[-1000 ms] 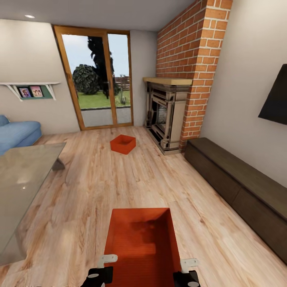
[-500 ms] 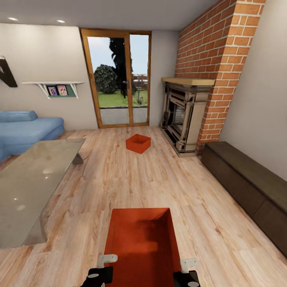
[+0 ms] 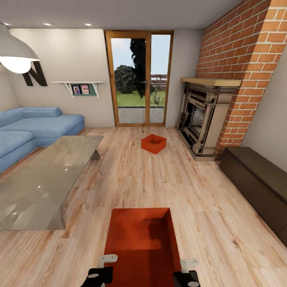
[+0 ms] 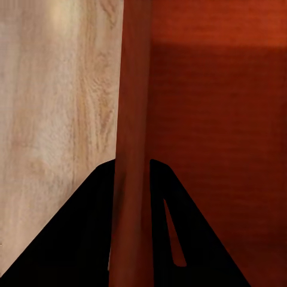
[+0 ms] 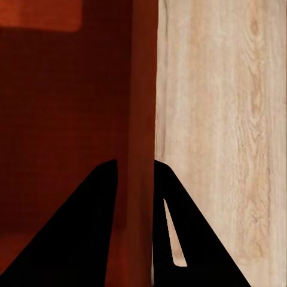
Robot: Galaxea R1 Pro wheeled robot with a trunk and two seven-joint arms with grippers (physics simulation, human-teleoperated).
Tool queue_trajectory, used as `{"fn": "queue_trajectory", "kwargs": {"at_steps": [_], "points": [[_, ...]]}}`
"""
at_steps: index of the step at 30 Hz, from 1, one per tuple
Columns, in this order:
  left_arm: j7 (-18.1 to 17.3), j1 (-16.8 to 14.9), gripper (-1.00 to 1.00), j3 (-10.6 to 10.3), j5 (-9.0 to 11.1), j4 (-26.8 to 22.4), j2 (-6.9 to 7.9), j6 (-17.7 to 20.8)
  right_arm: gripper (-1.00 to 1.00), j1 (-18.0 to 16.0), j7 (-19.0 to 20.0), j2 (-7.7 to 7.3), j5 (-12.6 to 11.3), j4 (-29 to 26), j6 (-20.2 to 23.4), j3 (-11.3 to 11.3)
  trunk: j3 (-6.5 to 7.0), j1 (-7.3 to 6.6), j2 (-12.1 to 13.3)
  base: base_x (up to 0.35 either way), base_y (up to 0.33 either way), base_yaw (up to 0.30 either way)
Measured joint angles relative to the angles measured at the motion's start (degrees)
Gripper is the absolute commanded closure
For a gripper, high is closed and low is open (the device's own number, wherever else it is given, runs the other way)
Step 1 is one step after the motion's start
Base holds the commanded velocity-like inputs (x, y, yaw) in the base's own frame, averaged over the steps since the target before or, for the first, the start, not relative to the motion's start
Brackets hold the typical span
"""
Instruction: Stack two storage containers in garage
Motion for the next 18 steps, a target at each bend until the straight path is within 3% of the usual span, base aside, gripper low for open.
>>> {"fn": "queue_trajectory", "kwargs": {"at_steps": [18], "points": [[-0.01,0.00,1.00,0.02,0.00,0.01,-0.01,-0.04,1.00,0.00,0.01,0.00,0.06,0.00,0.00,-0.04,0.00,0.00,0.00,0.000,0.000,0.281]]}}
